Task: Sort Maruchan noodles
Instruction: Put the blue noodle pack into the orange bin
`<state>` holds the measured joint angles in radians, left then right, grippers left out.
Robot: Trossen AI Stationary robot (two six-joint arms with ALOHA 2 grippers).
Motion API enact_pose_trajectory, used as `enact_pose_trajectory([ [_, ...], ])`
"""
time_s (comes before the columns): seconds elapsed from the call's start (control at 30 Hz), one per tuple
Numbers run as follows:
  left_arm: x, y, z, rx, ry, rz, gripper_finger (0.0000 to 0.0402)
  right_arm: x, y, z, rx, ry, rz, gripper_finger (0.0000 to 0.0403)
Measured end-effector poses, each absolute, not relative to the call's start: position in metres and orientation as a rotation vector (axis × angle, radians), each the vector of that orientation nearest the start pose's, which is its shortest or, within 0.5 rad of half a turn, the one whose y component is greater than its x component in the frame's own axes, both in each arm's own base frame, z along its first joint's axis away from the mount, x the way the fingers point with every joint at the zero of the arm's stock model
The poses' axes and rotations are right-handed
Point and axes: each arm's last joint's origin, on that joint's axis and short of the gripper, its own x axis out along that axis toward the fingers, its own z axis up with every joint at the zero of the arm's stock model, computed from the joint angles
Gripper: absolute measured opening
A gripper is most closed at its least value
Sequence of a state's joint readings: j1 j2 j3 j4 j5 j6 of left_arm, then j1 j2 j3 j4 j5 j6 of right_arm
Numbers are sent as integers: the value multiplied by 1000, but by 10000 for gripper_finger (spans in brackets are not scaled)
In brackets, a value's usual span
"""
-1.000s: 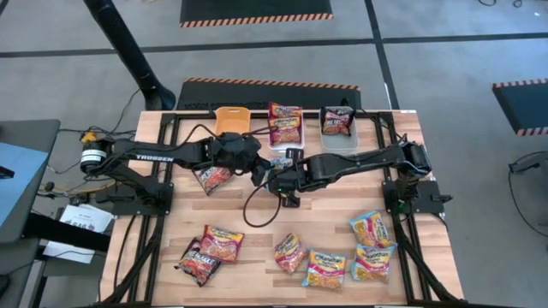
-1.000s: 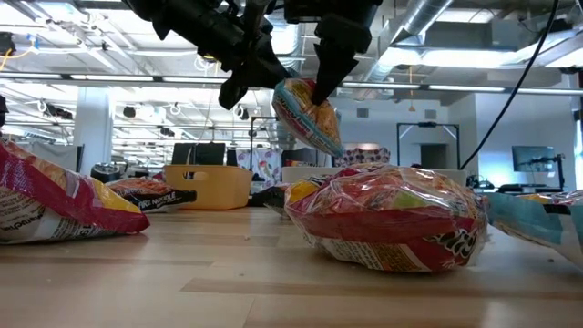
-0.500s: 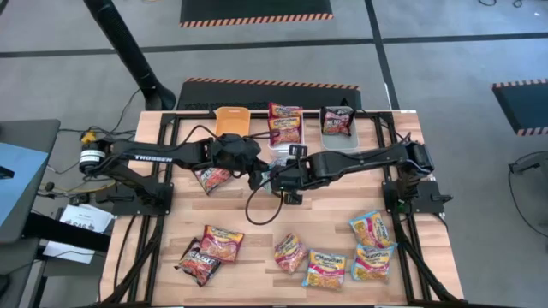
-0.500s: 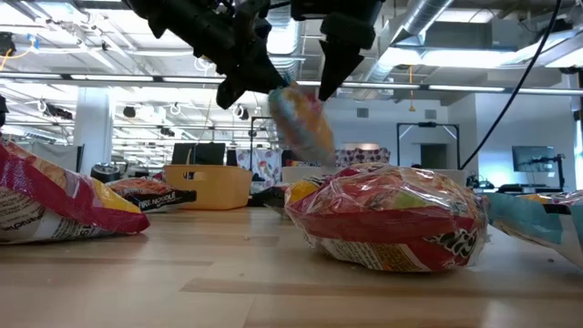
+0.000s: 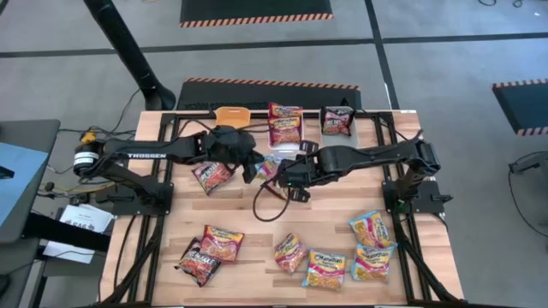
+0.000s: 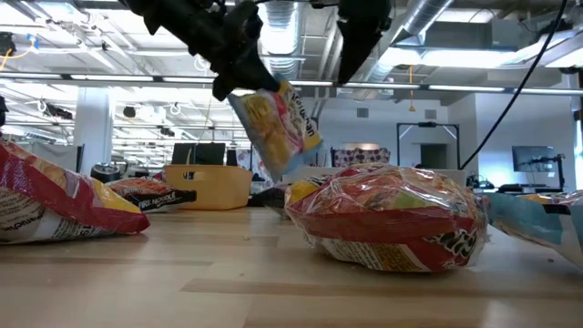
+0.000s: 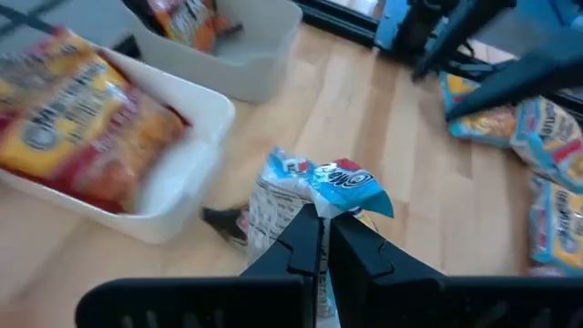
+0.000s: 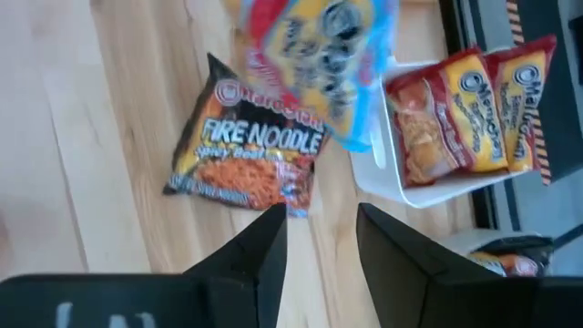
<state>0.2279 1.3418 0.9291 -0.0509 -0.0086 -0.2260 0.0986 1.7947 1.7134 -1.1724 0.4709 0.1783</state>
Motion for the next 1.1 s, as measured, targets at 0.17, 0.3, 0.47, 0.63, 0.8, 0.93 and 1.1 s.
enact_pose_trajectory([
  [0.17, 269, 79, 289, -205, 419, 322, 0, 353, 22, 316, -198, 1170, -425, 157],
  [0.3, 251, 93, 302, -111, 401, 400, 0, 351, 22, 315, -205, 1192, -426, 157],
  [0.47, 229, 116, 314, -7, 377, 521, 0, 351, 22, 315, -205, 1190, -426, 156],
  [0.63, 209, 146, 317, 22, 382, 636, 0, 351, 22, 315, -208, 1192, -424, 156],
  [0.8, 193, 177, 318, 16, 341, 718, 0, 351, 19, 315, -204, 1193, -431, 156],
  [0.93, 182, 198, 316, -41, 281, 735, 0, 352, 16, 315, -200, 1190, -439, 156],
  [1.1, 179, 223, 303, -144, 252, 710, 0, 352, 11, 315, -192, 1192, -451, 156],
])
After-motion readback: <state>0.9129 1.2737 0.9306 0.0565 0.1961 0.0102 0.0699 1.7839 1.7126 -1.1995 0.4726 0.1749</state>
